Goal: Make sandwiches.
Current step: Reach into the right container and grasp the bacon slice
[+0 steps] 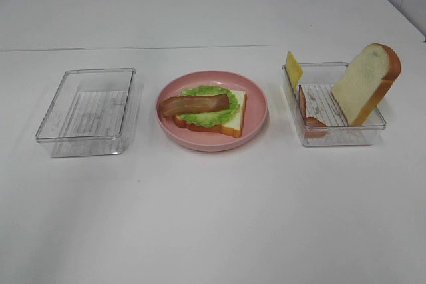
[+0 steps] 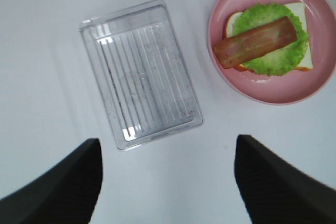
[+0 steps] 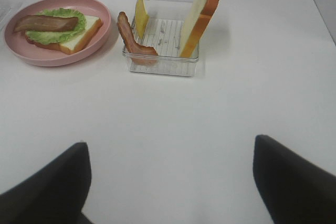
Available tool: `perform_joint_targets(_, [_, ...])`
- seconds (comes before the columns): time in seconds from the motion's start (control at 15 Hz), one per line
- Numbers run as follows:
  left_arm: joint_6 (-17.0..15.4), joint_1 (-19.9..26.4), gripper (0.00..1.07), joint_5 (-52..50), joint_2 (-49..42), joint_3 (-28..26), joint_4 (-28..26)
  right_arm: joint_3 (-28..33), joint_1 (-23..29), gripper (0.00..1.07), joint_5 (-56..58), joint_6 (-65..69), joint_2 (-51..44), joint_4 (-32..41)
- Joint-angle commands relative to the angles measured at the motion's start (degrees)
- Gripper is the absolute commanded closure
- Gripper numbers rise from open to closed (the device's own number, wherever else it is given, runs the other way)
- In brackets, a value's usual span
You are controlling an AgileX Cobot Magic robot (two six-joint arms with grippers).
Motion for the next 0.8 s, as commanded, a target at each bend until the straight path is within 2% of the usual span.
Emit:
perform_joint_targets(0.07, [-0.97,0.0,0.39,4.24,-6.99,1.72,1.6,0.23,-0.11,0.28,-0.34,-0.63,-0.69,0.06])
perform_joint_targets(0.2, [-0.97,0.0,0.39,4.24,-14.67,7.56,2.12,0.23,-0.11,0.28,-0.34,-0.63,-0.69,0.06])
perform_joint_targets(0.27, [-0.97,0.0,0.39,4.18,-20.68,13.01,2.46,0.23,-0.11,0.28,-0.34,-0.63,-0.69,0.06])
perform_joint_targets(0.4, [-0.69,0.0,0.39,3.21,-28.88,20.34,2.64,0.23,-0.11,0.28,-0.34,-0.63,-0.69,0.06])
perform_joint_targets(0.73, [-0.52,0.0,0.39,2.58,-46.98,33.23,5.33,0.23,-0.11,0.28,-0.34,-0.63,-0.69,0.06])
perform_joint_targets(0.8, [-0.52,0.0,0.39,0.92,-53.4,38.04,5.33,0.23,-0.11,0.28,-0.34,-0.63,-0.69,0.06])
